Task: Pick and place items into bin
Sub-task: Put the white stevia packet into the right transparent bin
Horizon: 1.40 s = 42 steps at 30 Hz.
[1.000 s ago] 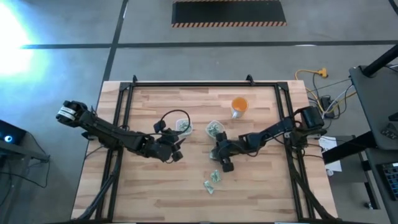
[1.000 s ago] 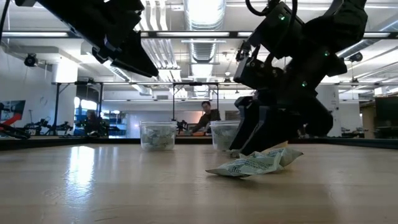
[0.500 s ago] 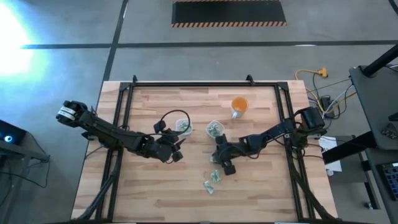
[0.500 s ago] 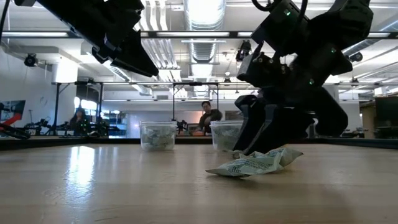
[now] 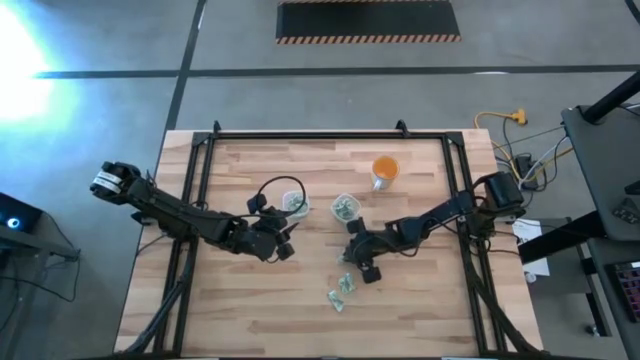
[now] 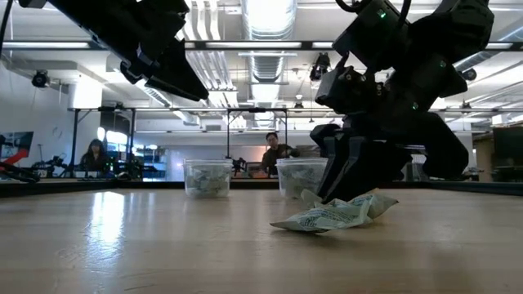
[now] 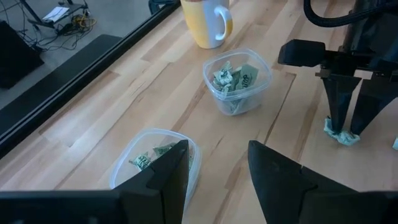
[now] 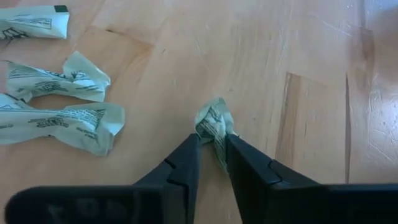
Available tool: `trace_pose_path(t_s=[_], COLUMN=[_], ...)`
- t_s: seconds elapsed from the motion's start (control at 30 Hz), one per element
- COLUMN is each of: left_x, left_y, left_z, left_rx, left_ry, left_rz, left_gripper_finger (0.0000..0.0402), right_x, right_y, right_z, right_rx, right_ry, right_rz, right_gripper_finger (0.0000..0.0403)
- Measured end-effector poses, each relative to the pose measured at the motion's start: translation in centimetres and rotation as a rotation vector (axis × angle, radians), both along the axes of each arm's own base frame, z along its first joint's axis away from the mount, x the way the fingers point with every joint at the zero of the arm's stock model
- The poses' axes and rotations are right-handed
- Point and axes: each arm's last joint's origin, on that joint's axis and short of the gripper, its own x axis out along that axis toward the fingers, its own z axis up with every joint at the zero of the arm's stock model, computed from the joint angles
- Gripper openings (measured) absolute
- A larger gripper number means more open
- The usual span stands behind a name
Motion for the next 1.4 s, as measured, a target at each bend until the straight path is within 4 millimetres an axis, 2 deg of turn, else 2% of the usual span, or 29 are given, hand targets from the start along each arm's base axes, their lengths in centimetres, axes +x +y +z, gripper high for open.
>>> trace_pose_path(t_s=[0.37,0.67,0.9,1.03,1.17,1.4], left_x=[0.0,0.0,0.0,0.0,0.0,0.0], left_y=[0.0,0.0,0.0,0.0,0.0,0.0], left_z=[0.0,0.0,0.0,0.0,0.0,0.0], left_rx=[-0.003,-0.003,-0.007,-0.007,-0.007,-0.009], left_ry=[-0.001,-0.001,0.0,0.0,0.0,-0.002], left_rz=[0.002,0.002,-0.002,-0.002,-0.002,-0.001], left_gripper_finger=[0.0148,0.0148,0.0148,0.0148,0.0148,0.0148], right_x=[-0.3,-0.7,-1.7,-2.1,-2.0,-1.2], right_y=[0.2,-0.1,-1.9,-3.5,-5.0,-6.9], right_z=[1.1,4.9,8.1,9.5,9.6,7.5], right_rx=[-0.019,-0.063,-0.312,-0.376,-0.351,-0.291], right_ry=[-0.022,-0.153,-0.237,-0.269,-0.264,-0.183], right_rz=[0.023,0.045,-0.16,-0.284,-0.353,-0.359], right_gripper_finger=[0.0032,0.0028,0.0028,0.0028,0.0028,0.0028])
